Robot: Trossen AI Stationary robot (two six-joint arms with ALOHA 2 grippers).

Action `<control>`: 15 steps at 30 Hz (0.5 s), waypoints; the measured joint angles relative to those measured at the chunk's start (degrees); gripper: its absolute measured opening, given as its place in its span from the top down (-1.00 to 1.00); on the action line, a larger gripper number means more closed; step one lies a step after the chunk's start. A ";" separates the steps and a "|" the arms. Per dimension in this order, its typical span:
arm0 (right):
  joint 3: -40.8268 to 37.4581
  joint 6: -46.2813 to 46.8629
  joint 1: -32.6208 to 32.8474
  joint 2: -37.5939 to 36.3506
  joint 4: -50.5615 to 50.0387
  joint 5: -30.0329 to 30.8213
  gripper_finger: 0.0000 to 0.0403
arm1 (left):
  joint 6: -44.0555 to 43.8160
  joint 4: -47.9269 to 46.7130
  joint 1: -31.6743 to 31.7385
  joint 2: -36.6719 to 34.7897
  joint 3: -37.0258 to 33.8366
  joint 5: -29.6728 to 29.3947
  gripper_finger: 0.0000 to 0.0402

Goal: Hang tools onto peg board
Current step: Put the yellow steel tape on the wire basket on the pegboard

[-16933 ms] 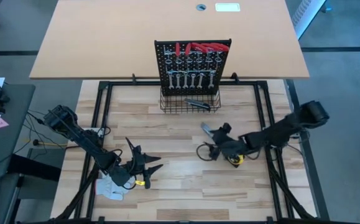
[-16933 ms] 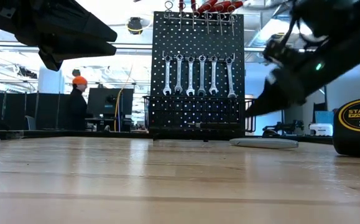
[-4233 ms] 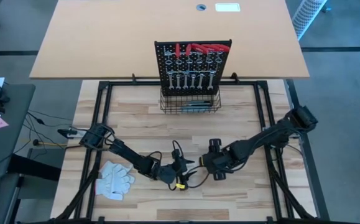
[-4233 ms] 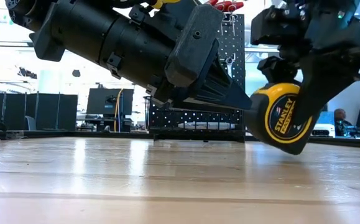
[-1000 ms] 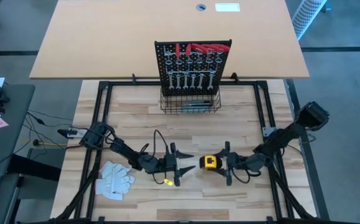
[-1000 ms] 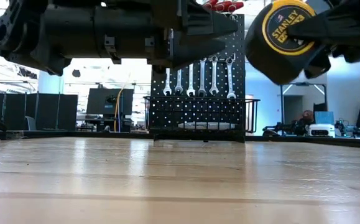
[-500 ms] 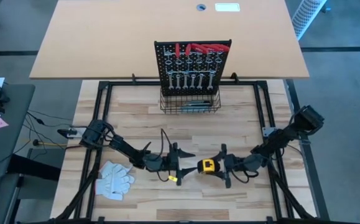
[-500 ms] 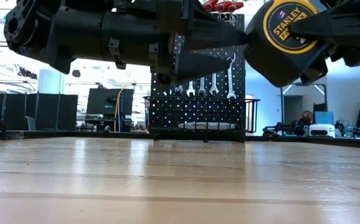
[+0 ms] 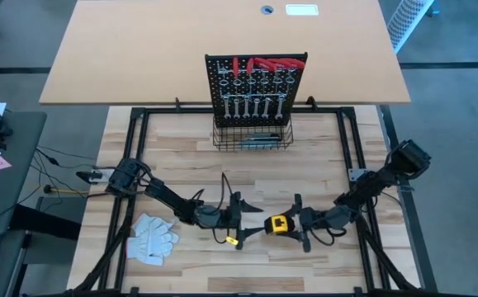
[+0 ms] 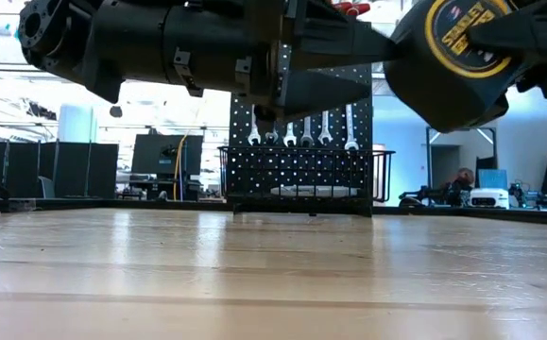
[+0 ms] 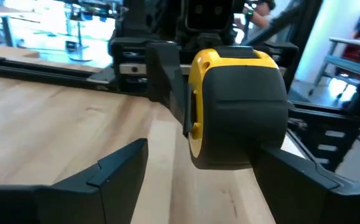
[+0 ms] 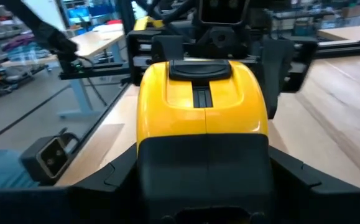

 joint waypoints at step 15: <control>-0.54 -0.92 -0.07 0.00 2.77 0.32 -0.16 | 6.17 -2.57 -2.62 0.02 3.10 -5.41 -0.41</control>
